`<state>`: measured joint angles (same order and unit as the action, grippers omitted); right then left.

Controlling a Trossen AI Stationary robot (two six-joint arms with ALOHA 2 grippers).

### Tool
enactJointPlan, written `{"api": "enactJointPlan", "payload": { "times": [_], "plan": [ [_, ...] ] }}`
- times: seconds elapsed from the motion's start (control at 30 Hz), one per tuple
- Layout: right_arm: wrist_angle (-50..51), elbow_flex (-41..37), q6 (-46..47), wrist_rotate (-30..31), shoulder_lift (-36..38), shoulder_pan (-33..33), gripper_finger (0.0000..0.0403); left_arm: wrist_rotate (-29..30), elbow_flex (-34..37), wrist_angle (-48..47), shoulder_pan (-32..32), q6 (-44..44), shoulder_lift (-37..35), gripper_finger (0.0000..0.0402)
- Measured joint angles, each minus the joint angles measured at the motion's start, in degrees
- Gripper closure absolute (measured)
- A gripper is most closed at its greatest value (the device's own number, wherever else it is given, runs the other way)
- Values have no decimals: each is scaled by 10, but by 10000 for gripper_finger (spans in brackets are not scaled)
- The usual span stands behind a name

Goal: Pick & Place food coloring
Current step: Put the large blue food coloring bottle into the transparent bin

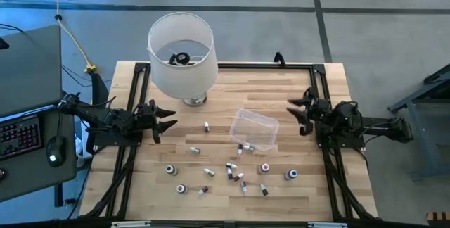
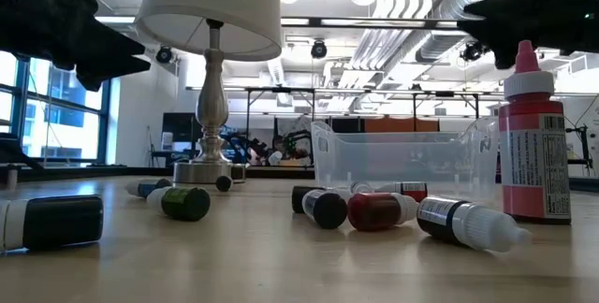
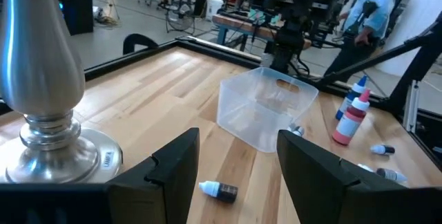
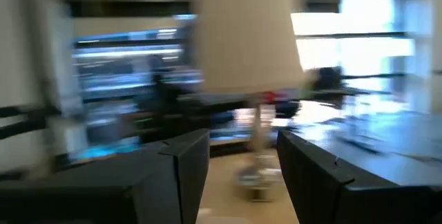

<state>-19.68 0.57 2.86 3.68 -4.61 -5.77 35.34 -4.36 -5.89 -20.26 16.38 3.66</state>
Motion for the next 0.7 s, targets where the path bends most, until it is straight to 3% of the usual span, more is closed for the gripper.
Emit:
{"api": "enactJointPlan", "payload": {
  "times": [0.1,0.17,0.43,0.7],
  "plan": [
    [-43,0,11,-141,-16,5,238,-4,0,2,0,0,0,207],
    [-88,0,36,-194,-34,16,238,-5,0,5,0,0,0,207],
    [-140,0,100,-298,-168,93,238,-3,1,89,0,0,0,207],
    [-140,0,-15,-408,-290,189,238,24,1,160,0,-44,0,207]
  ]
}}
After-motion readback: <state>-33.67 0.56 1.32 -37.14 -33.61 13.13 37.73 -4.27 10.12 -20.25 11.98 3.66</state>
